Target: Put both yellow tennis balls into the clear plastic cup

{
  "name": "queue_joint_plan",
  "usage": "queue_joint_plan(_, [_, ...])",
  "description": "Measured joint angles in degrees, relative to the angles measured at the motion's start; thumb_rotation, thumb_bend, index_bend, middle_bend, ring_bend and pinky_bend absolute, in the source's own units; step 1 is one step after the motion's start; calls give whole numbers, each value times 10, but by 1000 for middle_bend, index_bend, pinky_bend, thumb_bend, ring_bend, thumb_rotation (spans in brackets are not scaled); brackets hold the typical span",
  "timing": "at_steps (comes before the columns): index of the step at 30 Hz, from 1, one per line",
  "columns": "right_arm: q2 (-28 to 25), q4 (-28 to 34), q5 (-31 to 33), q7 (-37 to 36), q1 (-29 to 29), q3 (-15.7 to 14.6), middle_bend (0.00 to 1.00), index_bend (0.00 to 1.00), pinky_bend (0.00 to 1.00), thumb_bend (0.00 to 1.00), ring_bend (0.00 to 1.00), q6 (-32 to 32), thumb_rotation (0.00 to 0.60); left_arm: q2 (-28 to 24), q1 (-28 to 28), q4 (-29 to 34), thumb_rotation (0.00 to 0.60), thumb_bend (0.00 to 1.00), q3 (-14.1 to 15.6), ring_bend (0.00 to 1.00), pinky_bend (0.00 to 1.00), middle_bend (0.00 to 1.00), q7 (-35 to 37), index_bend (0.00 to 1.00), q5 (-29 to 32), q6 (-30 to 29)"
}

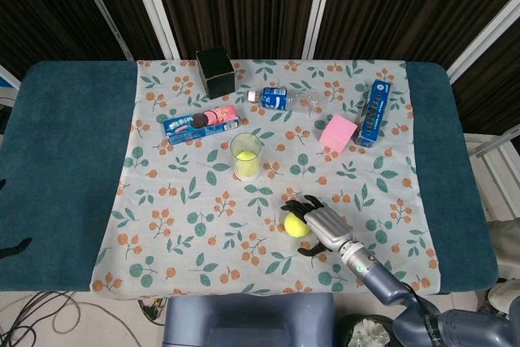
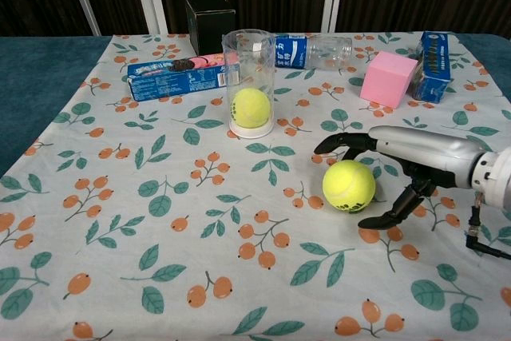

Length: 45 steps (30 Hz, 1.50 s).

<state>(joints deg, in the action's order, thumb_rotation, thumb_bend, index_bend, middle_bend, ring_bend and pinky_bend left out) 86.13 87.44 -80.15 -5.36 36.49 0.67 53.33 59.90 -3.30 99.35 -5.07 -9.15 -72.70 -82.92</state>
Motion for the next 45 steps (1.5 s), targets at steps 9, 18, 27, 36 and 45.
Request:
queue_joint_plan(9, [28, -32, 10, 9, 6, 9, 178, 236, 0, 279, 264, -14, 600, -1, 0, 0, 600, 0, -1, 0, 0, 0, 2, 0, 1, -1])
queue_joint_plan(18, [46, -52, 22, 10, 7, 14, 350, 388, 154, 336, 443, -25, 600, -2, 1, 1, 600, 0, -1, 0, 0, 0, 4, 0, 1, -1])
queue_joint_plan(27, [65, -66, 36, 21, -2, 25, 406, 455, 389, 467, 542, -11, 600, -5, 2, 1, 600, 0, -1, 0, 0, 0, 8, 0, 2, -2])
queue_joint_plan(36, [33, -45, 32, 29, 7, 57, 407, 455, 537, 467, 543, 2, 600, -7, 3, 3, 600, 0, -1, 0, 0, 0, 11, 0, 1, -3])
queue_joint_plan(45, [-28, -29, 75, 64, 62, 160, 407, 455, 22, 467, 529, -11, 600, -7, 3, 4, 600, 0, -1, 0, 0, 0, 12, 0, -1, -4])
